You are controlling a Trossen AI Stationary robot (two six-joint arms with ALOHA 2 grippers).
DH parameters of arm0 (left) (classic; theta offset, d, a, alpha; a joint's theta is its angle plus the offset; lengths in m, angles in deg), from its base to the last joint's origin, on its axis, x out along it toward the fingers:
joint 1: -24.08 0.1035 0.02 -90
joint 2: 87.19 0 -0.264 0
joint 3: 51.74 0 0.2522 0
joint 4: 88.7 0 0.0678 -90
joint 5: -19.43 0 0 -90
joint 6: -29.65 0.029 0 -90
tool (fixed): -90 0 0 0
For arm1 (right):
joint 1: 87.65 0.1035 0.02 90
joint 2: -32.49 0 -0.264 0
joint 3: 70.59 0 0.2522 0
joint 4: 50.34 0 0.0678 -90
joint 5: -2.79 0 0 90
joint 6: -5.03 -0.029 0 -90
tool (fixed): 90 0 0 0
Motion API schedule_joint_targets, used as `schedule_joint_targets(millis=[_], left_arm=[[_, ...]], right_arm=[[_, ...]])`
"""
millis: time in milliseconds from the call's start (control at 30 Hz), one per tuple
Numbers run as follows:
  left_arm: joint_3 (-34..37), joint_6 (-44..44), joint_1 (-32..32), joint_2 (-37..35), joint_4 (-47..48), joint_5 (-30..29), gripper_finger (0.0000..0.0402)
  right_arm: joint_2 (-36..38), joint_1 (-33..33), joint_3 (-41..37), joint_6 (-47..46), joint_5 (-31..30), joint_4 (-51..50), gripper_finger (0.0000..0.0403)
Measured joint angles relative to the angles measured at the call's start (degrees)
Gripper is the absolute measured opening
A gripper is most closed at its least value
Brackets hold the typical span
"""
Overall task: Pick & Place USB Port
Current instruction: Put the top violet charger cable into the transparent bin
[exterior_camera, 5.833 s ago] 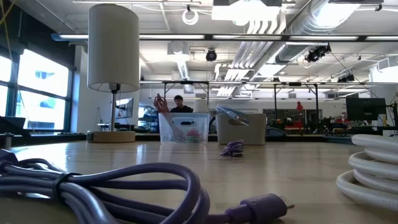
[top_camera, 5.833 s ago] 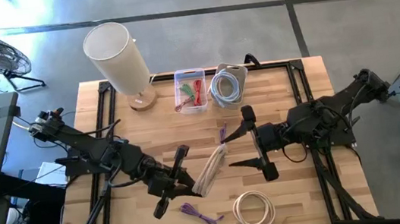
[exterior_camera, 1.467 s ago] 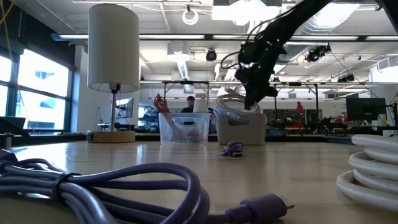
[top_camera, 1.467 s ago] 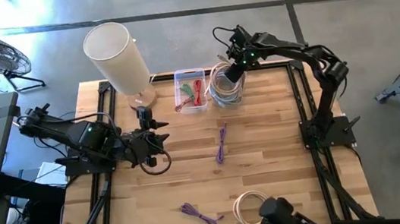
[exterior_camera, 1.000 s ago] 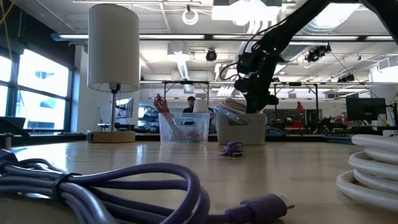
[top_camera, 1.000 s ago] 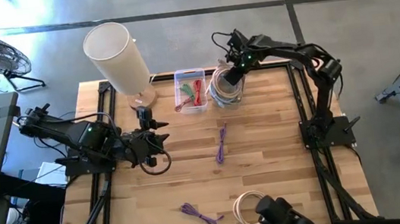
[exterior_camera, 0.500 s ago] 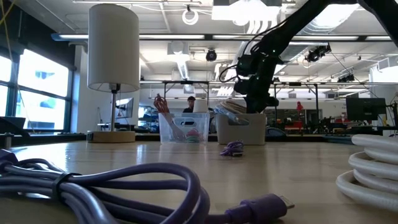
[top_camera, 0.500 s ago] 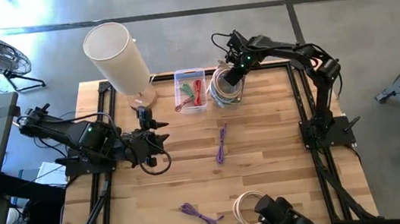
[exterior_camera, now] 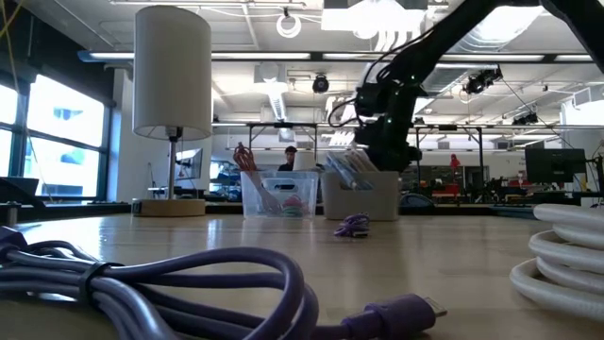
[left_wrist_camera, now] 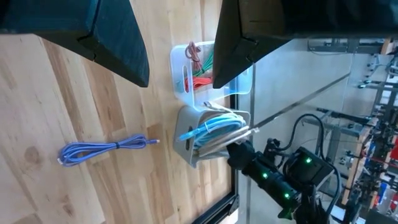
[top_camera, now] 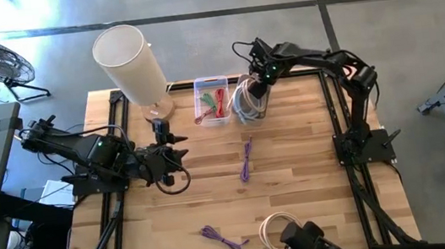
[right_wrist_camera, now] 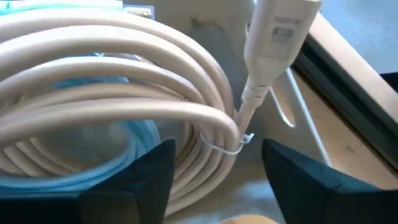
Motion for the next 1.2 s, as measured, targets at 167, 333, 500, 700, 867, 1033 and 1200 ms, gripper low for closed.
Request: schedule_joint_targets(millis=[167,333,500,700,867,1033,1200], left_arm=[[0.0,0.0,0.0,0.0,0.0,0.5,0.0172],[0.0,0.0,0.0,0.0,0.0,0.3,0.0172],[0.0,0.3,0.0,0.0,0.0,-0.6,0.0172],[0.0,0.6,0.0,0.2,0.6,-1.3,0.0172],[0.0,0.7,0.0,0.2,1.3,-1.4,0.0172],[0.0,0.3,0.0,0.2,1.3,-0.8,0.0172],[0.0,-2.0,0.0,0.2,0.8,4.2,0.0172]], right_arm=[[1.4,0.4,0.0,0.2,-0.8,-0.1,0.0261],[5.6,0.2,0.0,0.4,-3.5,-0.1,0.0262],[13.1,0.2,0.0,1.5,-2.6,-1.4,0.0261],[25.2,1.7,0.1,5.7,5.9,-8.2,0.0261],[35.2,5.8,0.1,9.6,11.8,-14.4,0.0261],[43.5,11.8,0.1,9.2,14.2,-18.3,0.0261],[49.5,18.9,0.1,5.8,13.5,-19.4,0.0261]])
